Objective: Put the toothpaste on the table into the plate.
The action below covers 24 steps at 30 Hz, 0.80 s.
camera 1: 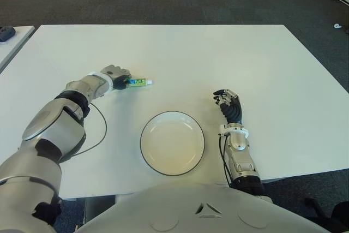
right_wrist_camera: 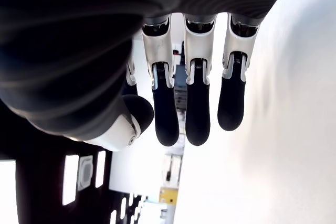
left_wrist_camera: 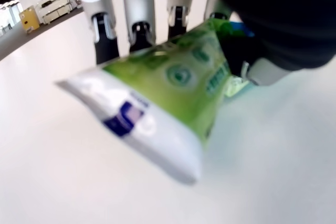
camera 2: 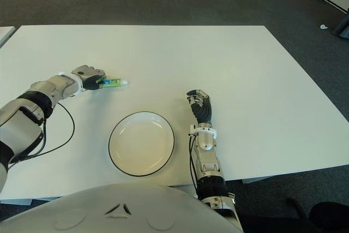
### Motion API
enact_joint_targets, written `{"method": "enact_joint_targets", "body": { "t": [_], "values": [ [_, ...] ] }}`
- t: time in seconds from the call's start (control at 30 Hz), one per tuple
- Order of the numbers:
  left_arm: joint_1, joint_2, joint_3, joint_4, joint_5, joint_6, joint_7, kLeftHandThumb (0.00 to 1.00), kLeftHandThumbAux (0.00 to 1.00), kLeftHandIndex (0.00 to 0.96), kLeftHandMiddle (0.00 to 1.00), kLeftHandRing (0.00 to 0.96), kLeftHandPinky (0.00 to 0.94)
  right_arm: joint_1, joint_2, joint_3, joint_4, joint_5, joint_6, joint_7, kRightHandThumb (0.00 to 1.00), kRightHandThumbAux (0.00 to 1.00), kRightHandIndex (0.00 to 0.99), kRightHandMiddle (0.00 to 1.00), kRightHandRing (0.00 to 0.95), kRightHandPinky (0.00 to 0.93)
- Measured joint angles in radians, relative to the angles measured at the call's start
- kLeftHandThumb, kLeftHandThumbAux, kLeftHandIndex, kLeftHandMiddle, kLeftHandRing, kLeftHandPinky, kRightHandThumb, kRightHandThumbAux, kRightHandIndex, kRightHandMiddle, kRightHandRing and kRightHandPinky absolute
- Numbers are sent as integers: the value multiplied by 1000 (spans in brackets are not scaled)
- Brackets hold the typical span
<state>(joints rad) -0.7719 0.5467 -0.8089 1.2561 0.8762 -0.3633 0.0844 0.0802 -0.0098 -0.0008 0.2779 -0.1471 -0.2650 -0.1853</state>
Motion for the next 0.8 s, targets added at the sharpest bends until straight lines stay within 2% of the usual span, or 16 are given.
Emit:
{"method": "enact_joint_targets", "body": {
  "t": [0.3,0.6,0.7,0.8],
  "values": [
    [10,0,22,-3,-14,2,-1,713,706,431,843,868,878,0,0,0,0,-1,0,-1,706,731,420,434,434,457],
    [28,-2,68,-11,-53,12,-12,714,707,436,816,827,795,0,0,0,0,-1,0,-1,705,731,419,425,423,442],
    [33,-6,100,-14,-81,22,-33,714,708,437,809,818,795,0,0,0,0,0,0,0,705,731,419,424,422,442],
    [46,-20,168,-16,-156,42,-85,714,709,438,806,814,803,0,0,0,0,2,0,3,706,731,420,425,424,447]
  ]
}}
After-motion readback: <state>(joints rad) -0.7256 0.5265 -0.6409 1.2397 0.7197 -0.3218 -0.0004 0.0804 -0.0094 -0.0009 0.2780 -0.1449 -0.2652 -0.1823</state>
